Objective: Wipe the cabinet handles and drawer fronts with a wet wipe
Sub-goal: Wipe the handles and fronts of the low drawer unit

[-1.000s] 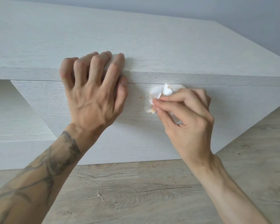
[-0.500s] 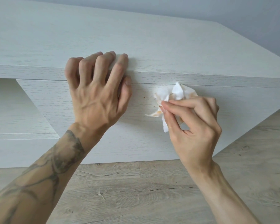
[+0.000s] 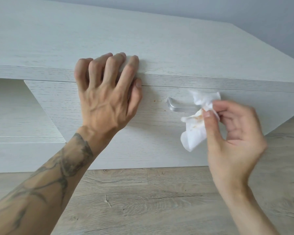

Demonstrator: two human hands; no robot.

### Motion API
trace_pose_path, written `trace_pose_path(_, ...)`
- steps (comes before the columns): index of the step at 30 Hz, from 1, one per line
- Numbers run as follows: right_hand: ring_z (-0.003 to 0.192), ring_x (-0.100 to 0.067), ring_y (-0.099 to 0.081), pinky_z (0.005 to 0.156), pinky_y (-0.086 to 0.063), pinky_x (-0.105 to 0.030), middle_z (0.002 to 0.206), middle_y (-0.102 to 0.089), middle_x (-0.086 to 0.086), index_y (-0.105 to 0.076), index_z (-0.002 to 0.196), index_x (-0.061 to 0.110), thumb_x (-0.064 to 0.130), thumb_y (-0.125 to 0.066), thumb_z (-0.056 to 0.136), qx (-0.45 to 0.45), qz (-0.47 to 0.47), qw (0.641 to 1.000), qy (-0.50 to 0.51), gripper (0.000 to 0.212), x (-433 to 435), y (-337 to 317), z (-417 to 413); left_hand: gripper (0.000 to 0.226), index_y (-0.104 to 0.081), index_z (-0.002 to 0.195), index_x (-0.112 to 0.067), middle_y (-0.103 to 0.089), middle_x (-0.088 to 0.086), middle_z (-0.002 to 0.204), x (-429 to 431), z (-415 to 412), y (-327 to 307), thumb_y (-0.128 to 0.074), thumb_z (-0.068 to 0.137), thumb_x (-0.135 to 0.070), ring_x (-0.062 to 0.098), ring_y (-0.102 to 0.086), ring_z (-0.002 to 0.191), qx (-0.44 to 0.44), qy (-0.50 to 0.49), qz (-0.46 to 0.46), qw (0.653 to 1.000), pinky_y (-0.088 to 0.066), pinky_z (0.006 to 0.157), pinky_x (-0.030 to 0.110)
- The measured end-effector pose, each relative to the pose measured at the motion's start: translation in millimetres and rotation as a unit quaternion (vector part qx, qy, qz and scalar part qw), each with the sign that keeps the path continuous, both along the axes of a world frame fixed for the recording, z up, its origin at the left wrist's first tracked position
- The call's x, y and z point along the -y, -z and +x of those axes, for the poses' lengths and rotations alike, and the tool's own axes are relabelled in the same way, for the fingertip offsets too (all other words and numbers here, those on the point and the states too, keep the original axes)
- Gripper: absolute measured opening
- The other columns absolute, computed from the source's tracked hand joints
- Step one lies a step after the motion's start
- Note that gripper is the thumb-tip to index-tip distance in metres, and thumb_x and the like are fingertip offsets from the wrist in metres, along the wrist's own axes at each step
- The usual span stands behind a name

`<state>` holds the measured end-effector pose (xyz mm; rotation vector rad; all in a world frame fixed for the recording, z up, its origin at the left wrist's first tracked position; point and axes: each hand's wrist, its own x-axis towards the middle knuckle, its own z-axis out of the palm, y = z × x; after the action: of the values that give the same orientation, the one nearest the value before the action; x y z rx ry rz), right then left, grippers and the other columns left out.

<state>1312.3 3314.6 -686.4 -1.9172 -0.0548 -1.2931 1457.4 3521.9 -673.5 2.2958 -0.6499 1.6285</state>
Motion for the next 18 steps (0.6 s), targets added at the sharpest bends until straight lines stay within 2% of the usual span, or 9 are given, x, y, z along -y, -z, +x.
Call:
trace_pose_path(2, 0.105, -0.026, -0.07, 0.095, -0.057, -0.032, 0.115, -0.065, -0.008, -0.07, 0.122, 0.018, -0.001, -0.068, 0.102, 0.003, 0.045, 0.998, -0.05, 0.027, -3, -9, -3, 0.04, -0.063, 0.137, -0.016, -0.065, 0.008, 0.13, 0, 0, 1, -0.04, 0.112, -0.036, 0.028, -0.048, 0.122, -0.001, 0.0, 0.0, 1.0, -0.025, 0.109, 0.046)
trace_pose_path(4, 0.111, -0.025, -0.069, 0.096, -0.057, -0.032, 0.118, -0.063, -0.004, -0.073, 0.121, 0.013, 0.0, -0.068, 0.102, -0.013, -0.002, 0.997, -0.07, 0.024, -11, -15, -1, 0.04, -0.063, 0.137, -0.016, -0.065, 0.008, 0.13, 1, 0, 1, -0.039, 0.112, -0.036, 0.029, -0.048, 0.122, -0.003, 0.0, -0.002, 1.0, -0.025, 0.109, 0.047)
trace_pose_path(6, 0.115, -0.02, -0.069, 0.097, -0.056, -0.032, 0.121, -0.065, -0.007, -0.077, 0.117, 0.007, -0.002, -0.071, 0.098, -0.043, -0.051, 0.995, -0.073, 0.022, -19, -16, 5, 0.04, -0.063, 0.136, -0.017, -0.065, 0.008, 0.13, 1, 0, 1, -0.038, 0.112, -0.037, 0.029, -0.049, 0.121, -0.006, -0.002, -0.004, 1.0, -0.025, 0.109, 0.047)
trace_pose_path(9, 0.109, -0.019, -0.069, 0.097, -0.056, -0.027, 0.119, -0.071, -0.013, -0.08, 0.113, 0.001, -0.008, -0.076, 0.092, -0.059, -0.155, 0.986, -0.025, 0.023, -20, -12, 14, 0.039, -0.063, 0.135, -0.016, -0.064, 0.007, 0.129, 1, 0, 2, -0.039, 0.112, -0.036, 0.03, -0.049, 0.119, -0.008, -0.003, -0.004, 1.0, -0.026, 0.108, 0.048)
trace_pose_path(12, 0.102, -0.03, -0.067, 0.092, -0.057, -0.039, 0.11, -0.076, -0.008, -0.082, 0.108, 0.003, -0.005, -0.079, 0.092, -0.027, -0.224, 0.974, 0.013, 0.018, -9, -10, 20, 0.039, -0.063, 0.135, -0.016, -0.065, 0.007, 0.129, 1, 0, 1, -0.039, 0.112, -0.036, 0.031, -0.051, 0.118, -0.006, -0.005, -0.003, 1.0, -0.027, 0.108, 0.048)
trace_pose_path(18, 0.085, -0.031, -0.061, 0.074, -0.053, -0.051, 0.089, -0.072, -0.008, -0.084, 0.099, 0.005, 0.004, -0.078, 0.095, 0.002, -0.245, 0.969, 0.015, 0.007, -14, -9, 41, 0.039, -0.063, 0.135, -0.017, -0.065, 0.006, 0.128, 1, 2, 1, -0.039, 0.111, -0.037, 0.03, -0.051, 0.118, 0.0, -0.009, -0.003, 1.0, -0.028, 0.108, 0.047)
